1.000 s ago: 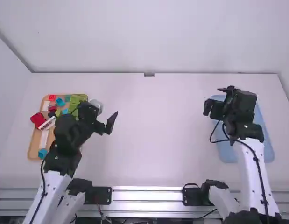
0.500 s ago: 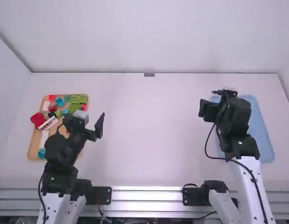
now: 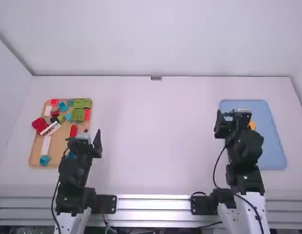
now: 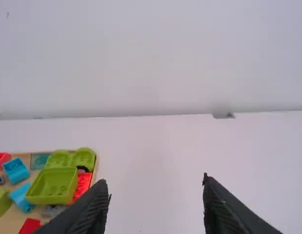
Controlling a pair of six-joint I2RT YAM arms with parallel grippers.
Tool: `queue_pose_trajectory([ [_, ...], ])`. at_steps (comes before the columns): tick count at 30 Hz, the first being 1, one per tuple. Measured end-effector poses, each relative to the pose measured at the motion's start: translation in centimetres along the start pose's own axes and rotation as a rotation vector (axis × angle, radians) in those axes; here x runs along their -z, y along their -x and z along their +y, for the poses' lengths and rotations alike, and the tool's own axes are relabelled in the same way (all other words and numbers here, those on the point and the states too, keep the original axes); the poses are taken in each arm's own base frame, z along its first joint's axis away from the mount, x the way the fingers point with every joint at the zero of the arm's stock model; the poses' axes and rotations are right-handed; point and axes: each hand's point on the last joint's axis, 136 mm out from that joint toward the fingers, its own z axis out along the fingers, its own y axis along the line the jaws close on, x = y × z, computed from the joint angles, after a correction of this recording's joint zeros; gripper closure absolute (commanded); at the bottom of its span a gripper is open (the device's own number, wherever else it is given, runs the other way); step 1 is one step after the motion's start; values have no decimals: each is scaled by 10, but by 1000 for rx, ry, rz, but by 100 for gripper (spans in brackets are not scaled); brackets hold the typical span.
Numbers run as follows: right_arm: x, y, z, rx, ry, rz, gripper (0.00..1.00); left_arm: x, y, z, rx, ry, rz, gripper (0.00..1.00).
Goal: Assemble lego blocks to make yellow taxi
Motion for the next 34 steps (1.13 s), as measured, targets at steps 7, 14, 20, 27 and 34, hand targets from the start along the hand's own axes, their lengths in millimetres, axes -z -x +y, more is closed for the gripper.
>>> queue_pose_trajectory([
  [7,14,-48,0,3,-3,3,72,-4,-28,2,4,10,34,72],
  [14,18,-82,0,3,-4,5,83,-4,-28,2,7,10,34,82],
  [20,19,-108,0,5,-4,3,93,-4,-28,2,7,10,34,91],
  [27,19,-122,0,4,-4,-15,100,-4,-28,2,7,12,34,99],
  [34,23,-109,0,8,-4,-76,100,-4,-28,2,8,13,34,100],
])
